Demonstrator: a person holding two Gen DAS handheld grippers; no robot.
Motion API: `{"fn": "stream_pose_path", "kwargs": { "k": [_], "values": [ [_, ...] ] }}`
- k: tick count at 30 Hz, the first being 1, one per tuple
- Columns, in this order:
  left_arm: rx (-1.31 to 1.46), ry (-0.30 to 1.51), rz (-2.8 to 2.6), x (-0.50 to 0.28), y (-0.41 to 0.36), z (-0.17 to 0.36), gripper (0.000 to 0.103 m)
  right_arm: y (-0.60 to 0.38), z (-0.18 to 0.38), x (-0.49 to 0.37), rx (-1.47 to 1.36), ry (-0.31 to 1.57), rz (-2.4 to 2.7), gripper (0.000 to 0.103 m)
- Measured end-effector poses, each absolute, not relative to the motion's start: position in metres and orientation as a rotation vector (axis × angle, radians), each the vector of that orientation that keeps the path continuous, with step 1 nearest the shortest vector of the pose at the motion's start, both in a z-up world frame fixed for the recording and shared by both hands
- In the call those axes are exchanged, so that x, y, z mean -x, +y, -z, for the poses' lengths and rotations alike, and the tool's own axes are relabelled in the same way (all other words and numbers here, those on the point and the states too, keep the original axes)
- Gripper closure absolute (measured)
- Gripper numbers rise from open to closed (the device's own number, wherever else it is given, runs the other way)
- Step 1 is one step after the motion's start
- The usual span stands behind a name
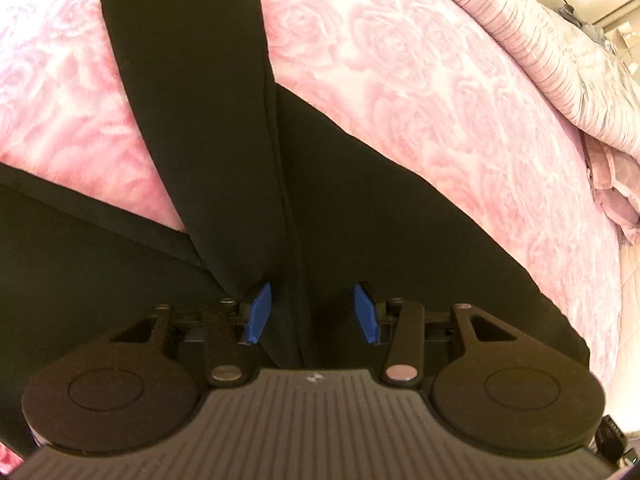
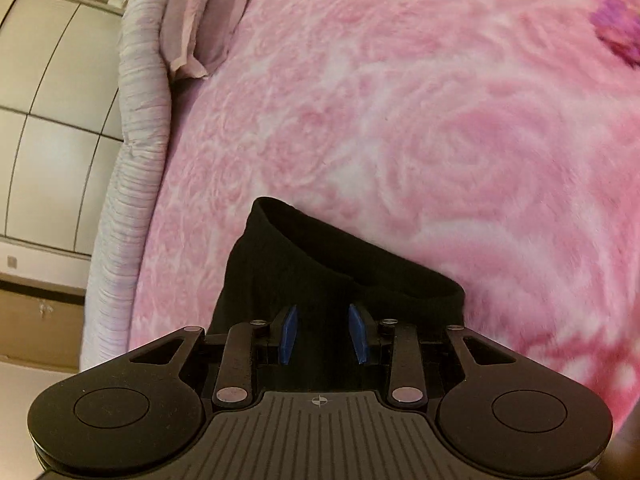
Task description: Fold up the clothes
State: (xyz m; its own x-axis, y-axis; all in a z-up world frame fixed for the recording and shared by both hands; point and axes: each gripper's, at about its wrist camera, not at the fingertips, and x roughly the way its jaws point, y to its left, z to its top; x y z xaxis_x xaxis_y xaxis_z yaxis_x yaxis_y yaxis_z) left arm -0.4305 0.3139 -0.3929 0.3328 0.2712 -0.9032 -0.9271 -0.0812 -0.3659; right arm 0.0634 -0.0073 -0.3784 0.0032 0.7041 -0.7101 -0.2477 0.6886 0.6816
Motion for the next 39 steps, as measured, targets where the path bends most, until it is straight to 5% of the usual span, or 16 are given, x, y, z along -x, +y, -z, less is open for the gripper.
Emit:
{"fn": "stream_pose_path", "kwargs": {
  "k": [1, 2, 14, 32, 35, 37, 39],
  "values": [
    [1.241, 0.701, -1.142, 0.428, 0.315, 0.392, 0.078, -0.005, 0.377, -0.063, -0.397, 1.369, -0.783, 0.080],
    [1.220, 0.707, -1.146, 0.426, 0.315, 0.390, 0.103, -0.003, 0.376, -0.063, -0.377, 1.362, -0.786, 0.086],
    [1.017, 0.561, -1.271, 0.460, 0.237, 0.329, 0.103, -0.025, 0.333, -0.053, -0.252, 1.278, -0.913, 0.094],
    [0.979, 0.669, -1.342, 0.495, 0.118, 0.363, 0.103, -0.060, 0.358, -0.053, -0.107, 1.323, -0.876, 0.094],
    [1.014, 0.733, -1.349, 0.491, 0.121, 0.382, 0.103, -0.049, 0.362, -0.049, 0.003, 1.325, -0.836, 0.088],
    [1.032, 0.746, -1.352, 0.493, 0.120, 0.379, 0.100, -0.040, 0.351, -0.042, 0.109, 1.300, -0.798, 0.065],
    [1.021, 0.753, -1.358, 0.498, 0.117, 0.368, 0.099, -0.031, 0.335, -0.033, 0.223, 1.258, -0.760, 0.063]
  ]
}}
